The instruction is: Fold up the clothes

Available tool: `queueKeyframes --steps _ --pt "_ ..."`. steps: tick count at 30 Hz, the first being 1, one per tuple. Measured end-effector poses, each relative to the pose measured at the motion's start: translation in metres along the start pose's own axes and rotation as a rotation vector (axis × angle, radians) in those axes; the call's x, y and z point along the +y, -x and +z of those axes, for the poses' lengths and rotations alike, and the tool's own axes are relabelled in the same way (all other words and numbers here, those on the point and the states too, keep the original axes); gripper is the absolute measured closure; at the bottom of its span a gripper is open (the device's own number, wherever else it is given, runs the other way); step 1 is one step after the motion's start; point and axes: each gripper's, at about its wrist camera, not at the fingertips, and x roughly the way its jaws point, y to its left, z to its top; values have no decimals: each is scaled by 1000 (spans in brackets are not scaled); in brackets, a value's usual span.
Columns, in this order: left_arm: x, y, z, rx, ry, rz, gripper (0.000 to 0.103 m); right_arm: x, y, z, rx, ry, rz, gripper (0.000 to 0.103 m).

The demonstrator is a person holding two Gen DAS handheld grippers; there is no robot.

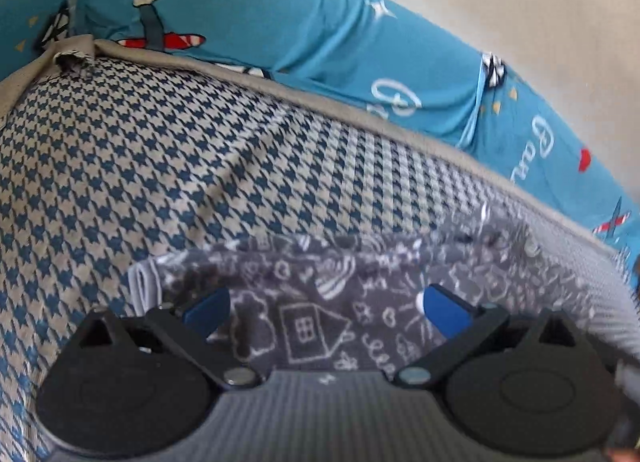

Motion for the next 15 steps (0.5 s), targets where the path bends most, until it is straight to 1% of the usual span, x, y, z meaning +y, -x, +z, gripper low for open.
queueKeyframes --steps 2,6,9,15 --pt "-7 -7 -5 18 -36 28 0 -9 -10 5 5 -25 12 83" --pt "-20 -20 -15 39 -124 77 0 -11 -25 14 20 -60 74 85" --pt "-33 -26 -23 33 -206 118 0 -10 -37 19 30 -52 114 85" --pt "-46 -37 -35 25 -299 173 0 -15 -67 28 47 -49 110 85"
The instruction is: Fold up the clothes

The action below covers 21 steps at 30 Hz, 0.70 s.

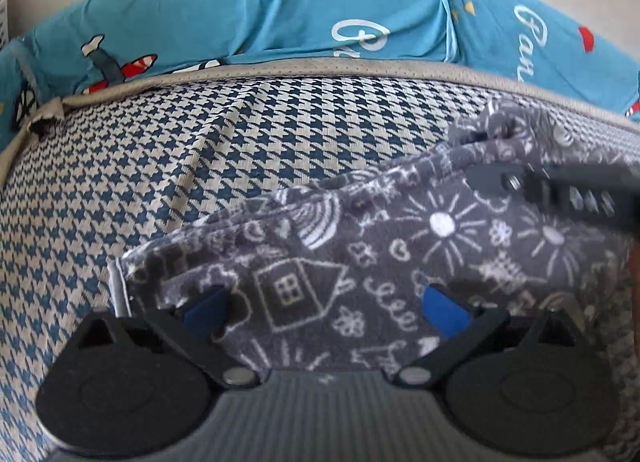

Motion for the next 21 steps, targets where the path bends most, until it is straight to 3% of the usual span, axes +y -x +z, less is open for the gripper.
queueKeyframes --steps 3,5,14,21 --pt "-5 -3 -1 0 -22 17 0 -5 -17 4 16 -5 -18 88" --pt "-7 -6 -1 0 -31 25 0 -8 -30 5 27 0 -49 103" --pt "-5 -10 1 -3 -25 29 0 -15 -54 10 32 -33 -65 103" --pt "8 -13 13 -28 66 -9 0 -13 -26 21 6 -82 7 103"
